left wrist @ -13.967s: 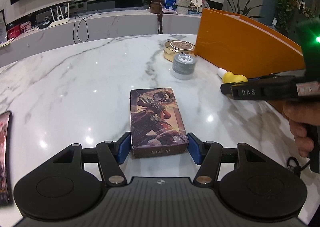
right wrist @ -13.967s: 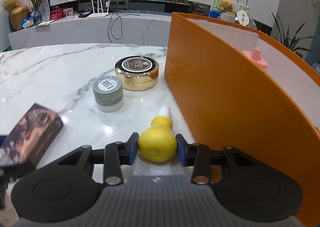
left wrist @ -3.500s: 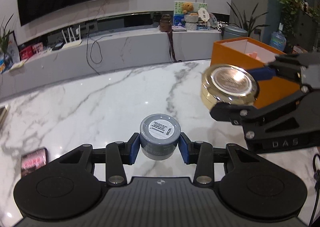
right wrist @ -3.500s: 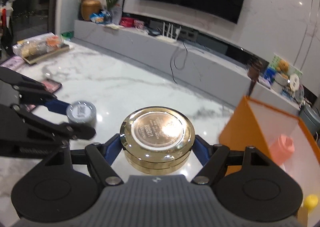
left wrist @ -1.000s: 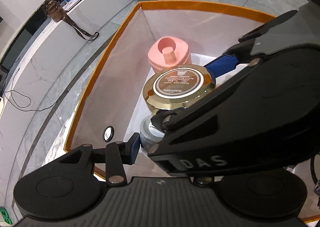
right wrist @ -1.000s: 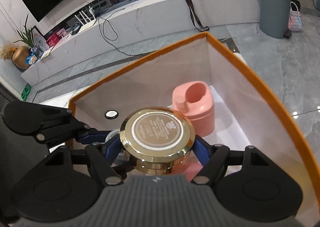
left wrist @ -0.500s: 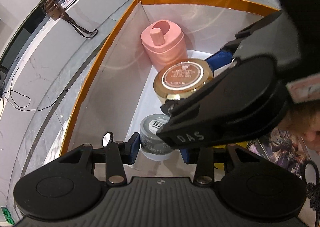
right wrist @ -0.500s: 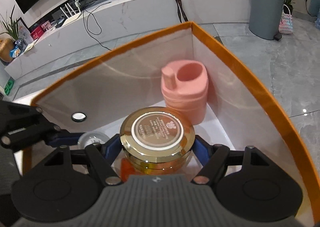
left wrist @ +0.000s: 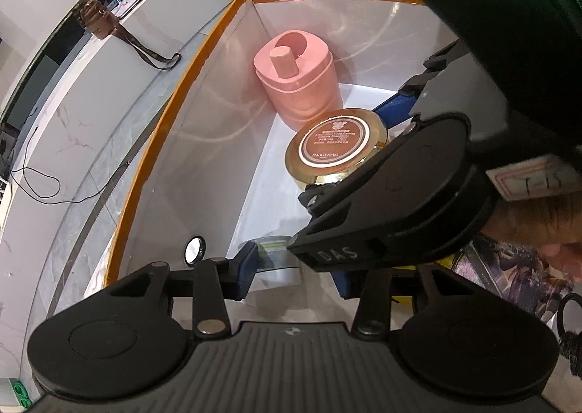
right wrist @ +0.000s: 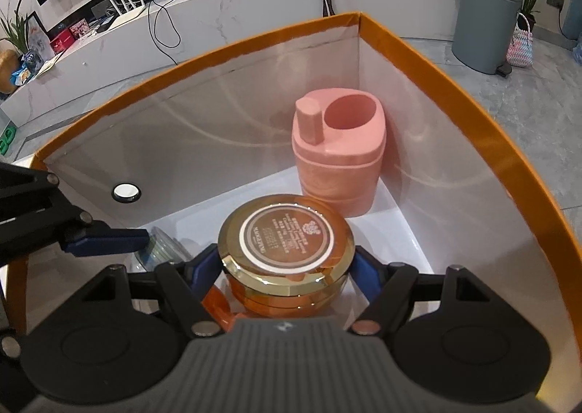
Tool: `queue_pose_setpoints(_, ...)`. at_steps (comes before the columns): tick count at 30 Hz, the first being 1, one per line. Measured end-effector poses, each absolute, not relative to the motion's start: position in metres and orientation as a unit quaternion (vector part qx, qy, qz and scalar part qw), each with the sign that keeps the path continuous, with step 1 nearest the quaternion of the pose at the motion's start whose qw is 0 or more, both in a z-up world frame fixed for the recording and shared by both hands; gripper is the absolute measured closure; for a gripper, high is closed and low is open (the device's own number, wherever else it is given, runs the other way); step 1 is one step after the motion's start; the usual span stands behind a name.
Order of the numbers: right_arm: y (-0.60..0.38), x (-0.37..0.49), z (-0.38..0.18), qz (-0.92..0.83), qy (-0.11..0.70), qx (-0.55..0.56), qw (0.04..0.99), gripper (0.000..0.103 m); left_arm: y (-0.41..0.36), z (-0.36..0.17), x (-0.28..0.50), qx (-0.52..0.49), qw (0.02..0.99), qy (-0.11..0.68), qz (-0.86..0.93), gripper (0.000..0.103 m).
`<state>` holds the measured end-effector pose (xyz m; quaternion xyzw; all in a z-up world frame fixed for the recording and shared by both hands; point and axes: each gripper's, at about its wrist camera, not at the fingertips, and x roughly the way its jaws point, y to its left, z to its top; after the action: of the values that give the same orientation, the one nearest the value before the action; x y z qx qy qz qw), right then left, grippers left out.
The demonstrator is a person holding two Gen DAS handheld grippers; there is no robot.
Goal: Organize rigid objects
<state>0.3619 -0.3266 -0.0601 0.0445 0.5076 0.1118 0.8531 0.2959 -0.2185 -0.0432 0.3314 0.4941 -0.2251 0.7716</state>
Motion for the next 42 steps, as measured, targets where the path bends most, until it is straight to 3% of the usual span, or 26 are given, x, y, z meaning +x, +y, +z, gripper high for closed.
queue_pose_setpoints(11,-0.334,0.352,-0.051,0.115,0.503,0.045,0.855,0.027,-0.216,-0.029,0.296,0.339,0.775,0.486,-0.22,0.046)
queue_pose_setpoints(34,-0.345,0.277,0.039,0.138,0.417,0.052,0.897,0.027,-0.217,0.017,0.257,0.328,0.802,0.444,-0.227,0.045)
queue_pose_setpoints(37,-0.347,0.264,0.049,0.139,0.407,0.052,0.901,0.027,-0.215,0.024,0.25,0.309,0.812,0.44,-0.227,0.035)
queue_pose_setpoints(39,-0.348,0.255,0.056,0.137,0.4,0.049,0.905,0.021,-0.213,0.029,0.246,0.29,0.822,0.436,-0.227,0.031)
queue_pose_setpoints(42,-0.353,0.24,0.066,0.129,0.384,0.05,0.913,0.02,-0.21,0.036,0.237,0.263,0.835,0.428,-0.223,0.028)
